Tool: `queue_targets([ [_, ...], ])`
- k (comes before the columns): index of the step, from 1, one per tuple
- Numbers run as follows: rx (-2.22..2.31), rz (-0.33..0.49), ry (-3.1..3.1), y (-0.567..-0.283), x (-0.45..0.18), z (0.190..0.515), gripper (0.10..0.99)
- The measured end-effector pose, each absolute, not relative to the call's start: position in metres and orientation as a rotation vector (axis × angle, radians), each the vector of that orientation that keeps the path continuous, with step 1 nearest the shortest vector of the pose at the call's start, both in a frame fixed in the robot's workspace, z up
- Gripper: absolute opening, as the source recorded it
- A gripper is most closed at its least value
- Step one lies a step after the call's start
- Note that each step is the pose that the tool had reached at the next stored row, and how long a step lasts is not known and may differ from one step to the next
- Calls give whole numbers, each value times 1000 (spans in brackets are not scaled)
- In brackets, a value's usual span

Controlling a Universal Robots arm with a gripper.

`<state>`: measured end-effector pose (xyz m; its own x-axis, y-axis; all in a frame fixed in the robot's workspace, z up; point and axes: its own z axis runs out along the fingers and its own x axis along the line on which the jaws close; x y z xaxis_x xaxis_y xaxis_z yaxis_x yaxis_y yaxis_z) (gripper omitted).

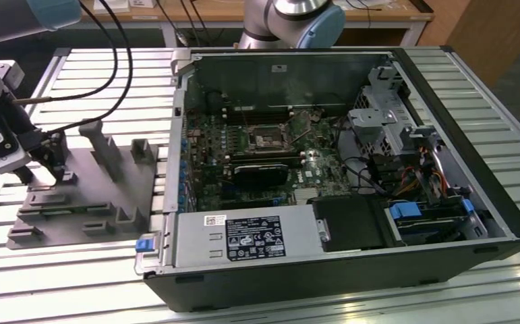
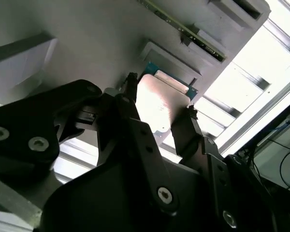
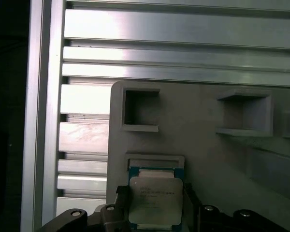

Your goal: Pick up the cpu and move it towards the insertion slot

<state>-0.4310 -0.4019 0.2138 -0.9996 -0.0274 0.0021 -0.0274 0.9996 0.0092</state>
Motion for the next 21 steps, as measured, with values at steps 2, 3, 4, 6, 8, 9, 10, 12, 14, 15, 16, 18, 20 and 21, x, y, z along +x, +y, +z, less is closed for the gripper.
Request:
queue_targets([
  [2,43,-15,-3139,-402,-431,215,533],
  [3,43,-15,-3139,-402,-431,216,533],
  [4,43,-15,-3139,-402,-431,216,533],
  [6,43,-15,-3139,-402,-431,217,533],
  [8,43,-15,-3139,-402,-431,218,533],
  [9,43,-15,-3139,-402,-431,219,533],
  [10,43,-15,-3139,-402,-431,219,533],
  [12,43,-15,-3139,-402,-431,221,533],
  [14,43,-15,-3139,-402,-431,222,533],
  [15,43,-15,-3139,-402,-431,222,533],
  [16,43,-15,-3139,-402,-431,223,533],
  [18,43,-15,-3139,-402,-431,224,533],
  [20,43,-15,-3139,-402,-431,225,533],
  [21,43,-15,-3139,-402,-431,225,533],
])
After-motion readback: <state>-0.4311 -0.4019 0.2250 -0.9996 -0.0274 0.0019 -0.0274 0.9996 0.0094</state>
